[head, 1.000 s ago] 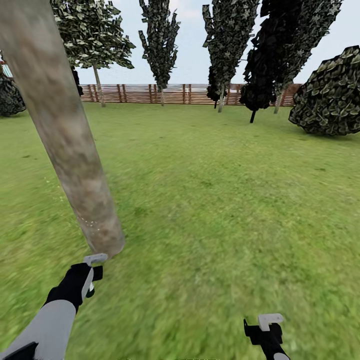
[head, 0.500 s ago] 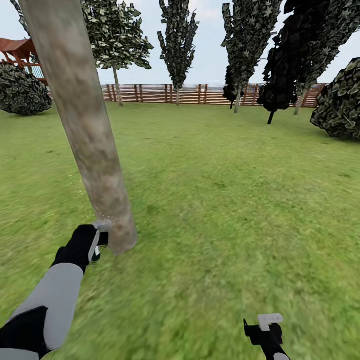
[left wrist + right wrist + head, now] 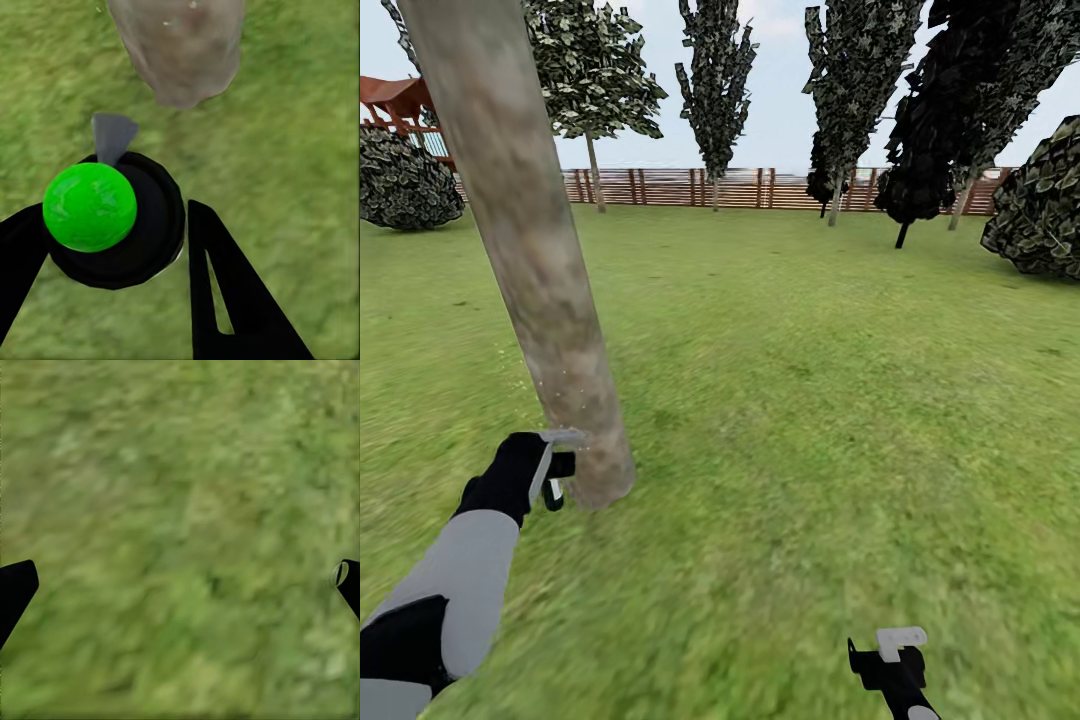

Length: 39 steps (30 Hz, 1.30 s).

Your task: In the garden, pick up the pesticide atomizer on the floor and spray pesticide onto both trees until each tree trunk is fully covered.

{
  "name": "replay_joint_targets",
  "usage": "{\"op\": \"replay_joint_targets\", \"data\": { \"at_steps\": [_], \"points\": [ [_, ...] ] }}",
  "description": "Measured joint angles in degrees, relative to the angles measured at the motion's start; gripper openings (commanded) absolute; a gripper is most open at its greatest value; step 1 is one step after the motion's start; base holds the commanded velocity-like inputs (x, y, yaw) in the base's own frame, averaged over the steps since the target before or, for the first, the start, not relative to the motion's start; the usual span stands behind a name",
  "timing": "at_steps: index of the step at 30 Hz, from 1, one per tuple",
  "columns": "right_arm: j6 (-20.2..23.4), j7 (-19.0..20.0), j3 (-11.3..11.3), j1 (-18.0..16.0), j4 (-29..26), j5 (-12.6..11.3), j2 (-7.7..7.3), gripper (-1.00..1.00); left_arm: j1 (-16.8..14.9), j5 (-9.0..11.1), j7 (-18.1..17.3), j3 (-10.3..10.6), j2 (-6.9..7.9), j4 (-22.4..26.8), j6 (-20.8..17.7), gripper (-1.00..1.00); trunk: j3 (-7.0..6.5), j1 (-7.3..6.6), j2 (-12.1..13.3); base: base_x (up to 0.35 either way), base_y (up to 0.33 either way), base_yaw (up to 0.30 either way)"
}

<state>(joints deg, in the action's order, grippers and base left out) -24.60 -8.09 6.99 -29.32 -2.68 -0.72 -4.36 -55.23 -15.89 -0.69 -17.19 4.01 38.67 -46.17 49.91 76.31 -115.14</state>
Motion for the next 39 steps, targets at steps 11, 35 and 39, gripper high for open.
{"op": "replay_joint_targets", "data": {
  "at_steps": [11,35,39],
  "points": [
    [0.0,0.0,0.0,0.0,0.0,0.0,-0.02,1.00,1.0,-0.5,-0.2,2.1,4.27,-0.4,0.1,-1.00,0.00,-0.03,0.0,0.091,0.037,0.000],
    [0.0,0.0,0.0,0.0,0.0,0.0,0.04,1.00,4.8,-0.9,-0.1,2.2,3.72,-0.4,1.0,-1.00,0.00,0.00,0.0,0.077,0.051,0.000],
    [0.0,0.0,0.0,0.0,0.0,0.0,0.03,1.00,4.9,-0.9,-0.1,2.0,4.14,-0.3,1.0,-1.00,0.00,0.00,0.0,0.000,0.000,0.000]
  ]
}}
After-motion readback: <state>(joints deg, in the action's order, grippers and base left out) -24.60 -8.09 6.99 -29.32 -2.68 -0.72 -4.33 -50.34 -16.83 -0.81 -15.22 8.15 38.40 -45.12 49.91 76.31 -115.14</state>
